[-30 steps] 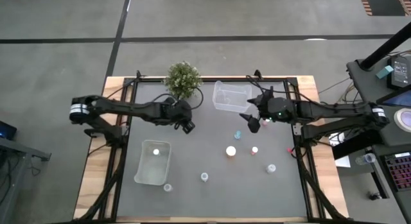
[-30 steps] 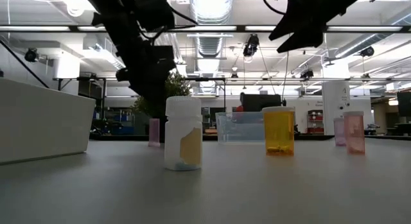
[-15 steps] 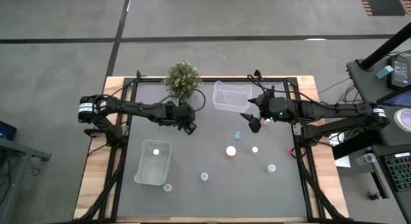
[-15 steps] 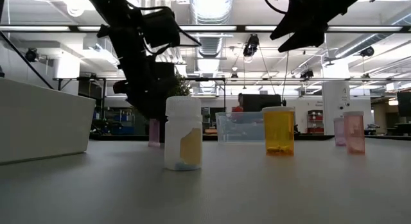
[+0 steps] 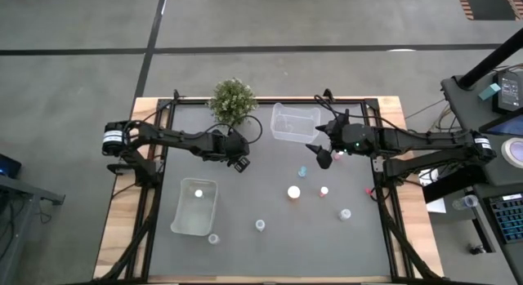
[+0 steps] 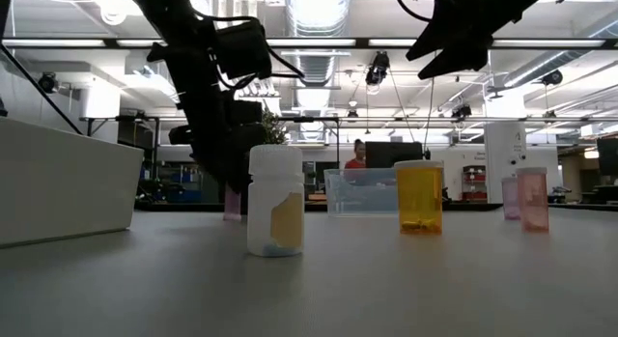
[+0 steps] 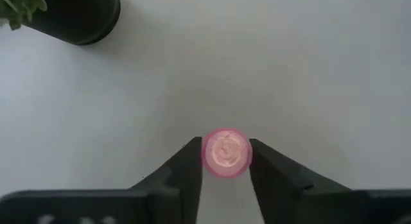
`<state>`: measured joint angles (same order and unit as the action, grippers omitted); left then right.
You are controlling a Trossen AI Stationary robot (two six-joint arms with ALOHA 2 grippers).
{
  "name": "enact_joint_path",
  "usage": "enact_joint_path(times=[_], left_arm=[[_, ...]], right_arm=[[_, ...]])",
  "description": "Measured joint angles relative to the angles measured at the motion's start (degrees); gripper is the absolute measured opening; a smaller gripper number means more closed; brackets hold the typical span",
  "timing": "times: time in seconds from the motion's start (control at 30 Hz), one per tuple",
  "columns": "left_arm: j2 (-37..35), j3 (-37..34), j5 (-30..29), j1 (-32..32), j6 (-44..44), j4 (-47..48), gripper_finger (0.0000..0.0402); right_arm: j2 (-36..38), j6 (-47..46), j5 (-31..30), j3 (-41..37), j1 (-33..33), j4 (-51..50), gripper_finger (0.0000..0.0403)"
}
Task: Pick and place medicine bottles into bin by pill shape (circle, oval)
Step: Put the top left pink tablet bottle into the gray bin
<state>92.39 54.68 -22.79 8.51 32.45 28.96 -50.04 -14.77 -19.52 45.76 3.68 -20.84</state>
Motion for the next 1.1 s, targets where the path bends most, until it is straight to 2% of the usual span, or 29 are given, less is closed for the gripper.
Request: enact_joint_path(times=[0.07,0.33,0.43,0.53,0.67,0.73,0.8,0.9,1.0,1.1], left_arm=[[-0.03,0.00,-0.07,0.00,0.00,0.02,0.0072],[-2.62,0.06,-0.17,-0.60,-0.52,0.22,0.0079],[-6.42,0.13,-0.79,-2.59,-4.83,-4.95,0.0085],[-11.16,-0.99,-0.91,-5.48,-12.72,-17.39,0.0083],[-15.91,-4.22,0.14,-9.69,-26.31,-40.44,0.0083],[-17.36,-6.64,5.40,-10.85,-33.73,-54.61,0.0083],[-17.66,-9.80,14.30,-11.28,-39.66,-69.20,0.0083],[-15.75,-13.80,26.77,-11.17,-42.74,-92.17,0.0083],[-12.94,-15.50,28.15,-10.76,-43.37,-106.67,0.0083],[-10.46,-15.38,28.06,-10.47,-43.53,-112.20,0.0083]], right_arm=[[0.02,0.00,0.00,0.00,0.00,0.00,0.0359],[0.00,0.60,0.00,-0.14,0.00,-0.30,0.0359],[-0.02,1.98,0.01,-1.26,-0.04,1.06,0.0359],[-0.59,3.24,0.17,-3.98,-0.07,6.59,0.0359],[-1.57,5.87,3.11,-9.13,-0.04,17.89,0.0359],[-1.68,8.11,5.69,-11.27,-0.05,24.52,0.0359],[-1.77,11.47,9.17,-13.59,-0.22,33.14,0.0359],[-1.84,15.99,13.87,-16.32,-0.57,46.47,0.0359],[-1.35,19.08,15.37,-17.27,-0.56,54.22,0.0359],[-0.96,20.04,15.81,-17.17,-0.57,56.52,0.0359]])
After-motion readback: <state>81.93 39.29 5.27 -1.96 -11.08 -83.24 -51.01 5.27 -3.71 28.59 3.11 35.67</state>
